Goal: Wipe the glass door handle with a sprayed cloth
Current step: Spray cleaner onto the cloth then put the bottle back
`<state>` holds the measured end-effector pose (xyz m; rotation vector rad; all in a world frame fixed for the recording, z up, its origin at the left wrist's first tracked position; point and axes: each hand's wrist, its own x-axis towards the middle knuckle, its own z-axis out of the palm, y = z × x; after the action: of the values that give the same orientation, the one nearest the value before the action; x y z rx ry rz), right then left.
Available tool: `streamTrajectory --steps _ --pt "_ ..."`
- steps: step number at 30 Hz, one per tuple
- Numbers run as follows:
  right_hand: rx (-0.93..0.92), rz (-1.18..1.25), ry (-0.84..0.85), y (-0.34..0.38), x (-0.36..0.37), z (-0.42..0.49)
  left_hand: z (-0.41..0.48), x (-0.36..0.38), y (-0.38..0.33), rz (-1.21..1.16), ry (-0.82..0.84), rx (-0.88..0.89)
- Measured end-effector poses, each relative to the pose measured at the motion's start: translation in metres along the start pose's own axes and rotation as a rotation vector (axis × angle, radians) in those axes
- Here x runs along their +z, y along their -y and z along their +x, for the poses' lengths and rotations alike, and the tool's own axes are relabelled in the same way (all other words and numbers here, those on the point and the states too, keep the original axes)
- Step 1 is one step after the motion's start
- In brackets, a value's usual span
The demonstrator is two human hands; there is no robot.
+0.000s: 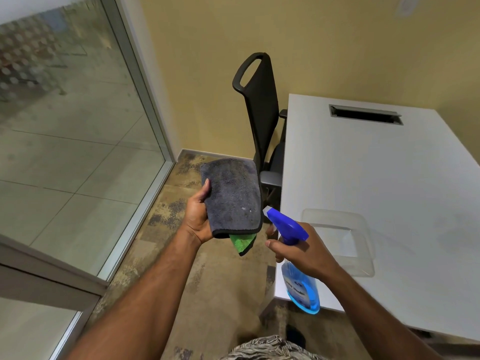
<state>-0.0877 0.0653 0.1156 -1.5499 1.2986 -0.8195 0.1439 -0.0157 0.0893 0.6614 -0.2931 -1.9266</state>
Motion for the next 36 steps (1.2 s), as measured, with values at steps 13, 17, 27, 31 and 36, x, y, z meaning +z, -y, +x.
streamTrajectory --steps 13,17,27,31,36 --pt "-0.047 -0.027 0.001 -0.012 -0.003 0.003 0.004 0.002 0.001 -0.020 0.019 -0.011" --pt "-0.107 0.022 -0.087 -0.009 -0.017 0.005 0.006 0.000 0.002 -0.018 0.025 -0.021" --pt "-0.165 0.046 -0.497 0.005 -0.093 0.031 0.010 0.001 0.011 -0.005 0.038 -0.027" --pt "-0.129 0.024 -0.637 -0.010 -0.106 0.045 0.011 0.004 0.015 -0.007 0.020 -0.037" --pt "-0.106 0.062 -0.742 -0.024 -0.109 0.055 0.008 0.008 0.020 -0.014 -0.009 -0.042"
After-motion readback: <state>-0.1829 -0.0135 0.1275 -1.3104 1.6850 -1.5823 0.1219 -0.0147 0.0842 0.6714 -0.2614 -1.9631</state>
